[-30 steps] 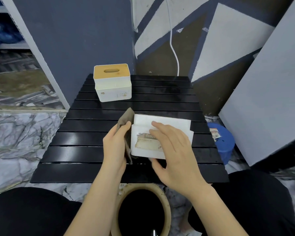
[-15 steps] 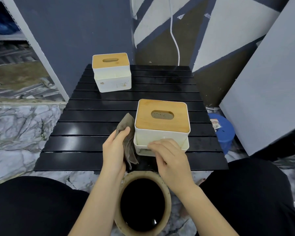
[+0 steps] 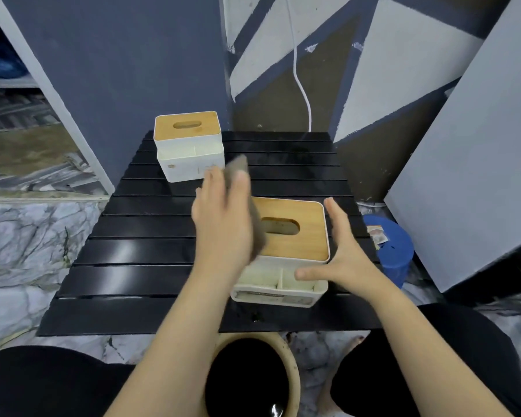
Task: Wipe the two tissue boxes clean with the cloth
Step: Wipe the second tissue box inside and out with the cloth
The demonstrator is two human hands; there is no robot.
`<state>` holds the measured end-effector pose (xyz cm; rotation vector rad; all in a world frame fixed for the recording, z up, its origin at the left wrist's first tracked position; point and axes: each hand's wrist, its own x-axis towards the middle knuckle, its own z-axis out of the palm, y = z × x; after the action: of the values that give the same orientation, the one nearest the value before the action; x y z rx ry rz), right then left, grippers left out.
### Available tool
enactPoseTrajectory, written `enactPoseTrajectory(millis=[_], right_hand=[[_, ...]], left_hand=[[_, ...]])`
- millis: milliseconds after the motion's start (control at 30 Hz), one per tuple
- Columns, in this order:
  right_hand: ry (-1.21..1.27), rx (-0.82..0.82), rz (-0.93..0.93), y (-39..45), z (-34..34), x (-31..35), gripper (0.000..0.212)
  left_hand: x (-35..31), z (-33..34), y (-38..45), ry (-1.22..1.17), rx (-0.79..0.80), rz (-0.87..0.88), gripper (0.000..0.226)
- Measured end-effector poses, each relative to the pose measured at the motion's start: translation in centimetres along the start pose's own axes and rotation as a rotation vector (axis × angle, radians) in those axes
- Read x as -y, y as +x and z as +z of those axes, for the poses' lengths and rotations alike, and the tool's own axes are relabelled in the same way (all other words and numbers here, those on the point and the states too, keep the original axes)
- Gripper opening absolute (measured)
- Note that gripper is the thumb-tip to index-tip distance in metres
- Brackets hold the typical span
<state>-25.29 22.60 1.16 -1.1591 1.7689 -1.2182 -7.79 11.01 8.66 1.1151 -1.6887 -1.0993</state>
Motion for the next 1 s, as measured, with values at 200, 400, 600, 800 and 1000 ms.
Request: enactPoseTrajectory(millis=[200,400,600,800,1000], right_hand=[[0.123,0.004,-0.064,0.8,0.7,-1.2,0.12],[0.148,-0.066,-0.1,1.2,0.9,-1.7,0.112],[0.14,-0.047,-0.115,1.5,0.6,-2.2,0.111],[0.118,-0.051,-0.119,1.5,0.3,-2.6,0.112],[0.122,-0.057,-0.139,1.3,0.5,-2.2,0.11]], left_hand=[[4.3,5.6,-1.2,0.868,0.055,0.239,0.064],[4.1,8.3,-0.2,0.847,0.023,0.353,0.056],[4.1,8.8,-0.8,0.573,0.203,0.578,0.041],[3.0,5.7,-1.5,0.283,0.523,0.562,0.023],[0.7,1.5,-2.8,0.126,0.677,0.264,0.027]])
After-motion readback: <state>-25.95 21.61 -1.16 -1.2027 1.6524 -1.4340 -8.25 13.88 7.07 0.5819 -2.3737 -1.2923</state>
